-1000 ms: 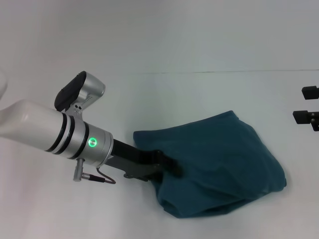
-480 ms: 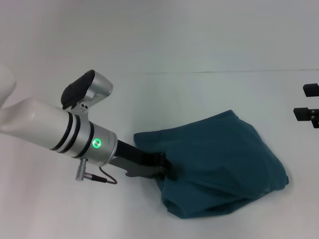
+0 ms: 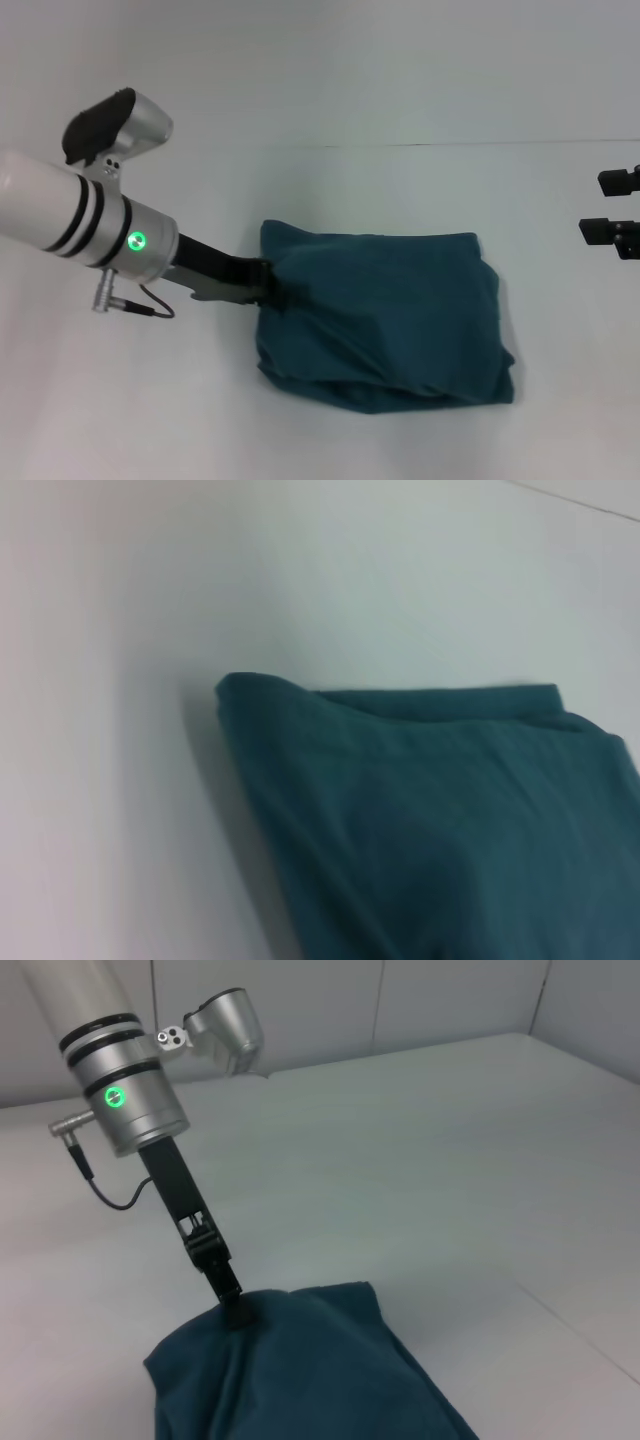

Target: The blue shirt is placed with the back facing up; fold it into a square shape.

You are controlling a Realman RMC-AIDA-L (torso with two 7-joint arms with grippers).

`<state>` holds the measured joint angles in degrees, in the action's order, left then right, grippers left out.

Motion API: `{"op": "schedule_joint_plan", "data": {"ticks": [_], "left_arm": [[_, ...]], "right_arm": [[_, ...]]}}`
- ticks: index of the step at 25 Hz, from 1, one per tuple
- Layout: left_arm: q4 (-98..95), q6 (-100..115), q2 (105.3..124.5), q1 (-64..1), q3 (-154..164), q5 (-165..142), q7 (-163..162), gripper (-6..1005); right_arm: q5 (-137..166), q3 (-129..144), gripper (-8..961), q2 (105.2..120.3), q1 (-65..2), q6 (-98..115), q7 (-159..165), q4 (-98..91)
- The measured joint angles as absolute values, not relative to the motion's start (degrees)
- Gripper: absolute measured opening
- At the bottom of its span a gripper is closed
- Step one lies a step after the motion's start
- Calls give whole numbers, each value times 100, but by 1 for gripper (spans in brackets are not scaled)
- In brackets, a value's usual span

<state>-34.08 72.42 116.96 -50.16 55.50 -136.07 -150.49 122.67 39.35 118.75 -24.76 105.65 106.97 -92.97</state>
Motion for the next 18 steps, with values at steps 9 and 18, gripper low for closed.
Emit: {"op": "schedule_joint_plan", "data": {"ticks": [9,18], "left_arm": [[-3549,7389,11518,-4940,4865,-14227,-14798,83],[-3579,7629,11555,-4913,4728,-14356,-14611,141]], "right_arm": [[12278,4006,599,11914,-2479,10578,10730,-9310],[12324,4077,600,11930,-2546,10554,10822,-9317]]}}
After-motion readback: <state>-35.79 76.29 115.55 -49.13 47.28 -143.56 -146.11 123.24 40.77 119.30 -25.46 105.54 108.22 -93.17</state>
